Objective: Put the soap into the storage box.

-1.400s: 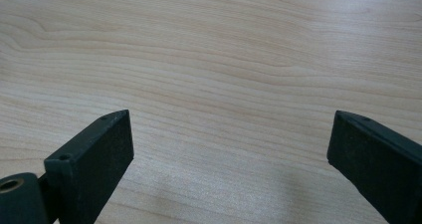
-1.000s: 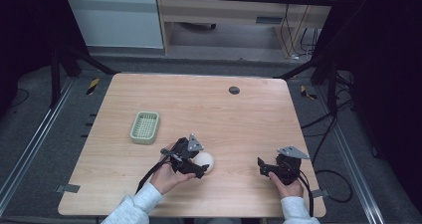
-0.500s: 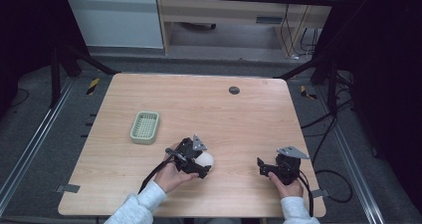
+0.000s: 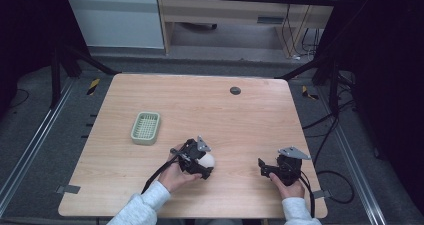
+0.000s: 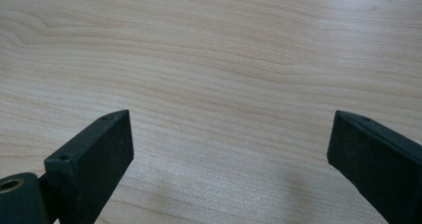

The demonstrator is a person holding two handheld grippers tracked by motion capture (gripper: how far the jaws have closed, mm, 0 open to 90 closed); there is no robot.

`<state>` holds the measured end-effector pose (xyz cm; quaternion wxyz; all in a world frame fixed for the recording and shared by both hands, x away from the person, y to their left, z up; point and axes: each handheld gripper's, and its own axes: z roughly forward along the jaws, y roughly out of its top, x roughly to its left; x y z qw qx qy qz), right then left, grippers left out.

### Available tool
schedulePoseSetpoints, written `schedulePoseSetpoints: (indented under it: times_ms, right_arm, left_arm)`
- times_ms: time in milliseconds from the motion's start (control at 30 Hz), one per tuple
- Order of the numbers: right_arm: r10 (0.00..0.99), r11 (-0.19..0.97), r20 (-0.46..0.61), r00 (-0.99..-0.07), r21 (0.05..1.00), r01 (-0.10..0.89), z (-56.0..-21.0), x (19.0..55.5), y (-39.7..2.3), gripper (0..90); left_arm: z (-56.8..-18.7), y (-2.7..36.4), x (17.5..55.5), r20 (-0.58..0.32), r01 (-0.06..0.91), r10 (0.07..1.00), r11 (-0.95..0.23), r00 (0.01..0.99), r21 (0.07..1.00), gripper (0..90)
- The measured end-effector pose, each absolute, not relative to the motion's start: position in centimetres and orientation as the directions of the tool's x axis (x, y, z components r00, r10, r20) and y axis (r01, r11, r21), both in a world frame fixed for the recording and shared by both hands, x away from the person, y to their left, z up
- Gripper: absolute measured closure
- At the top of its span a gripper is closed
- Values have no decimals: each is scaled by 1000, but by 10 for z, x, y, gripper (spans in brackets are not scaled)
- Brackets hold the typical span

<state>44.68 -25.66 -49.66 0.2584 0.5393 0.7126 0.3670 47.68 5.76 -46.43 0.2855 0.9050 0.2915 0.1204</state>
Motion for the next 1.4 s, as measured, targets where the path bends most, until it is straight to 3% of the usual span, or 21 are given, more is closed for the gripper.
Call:
schedulePoseSetpoints:
  times_ms: [1400]
  right_arm:
    - [957,150,30,-288,798,584,-497,447,-256,47]
  left_arm:
    - [-478,47,484,42,478,593,-688,804,547,231]
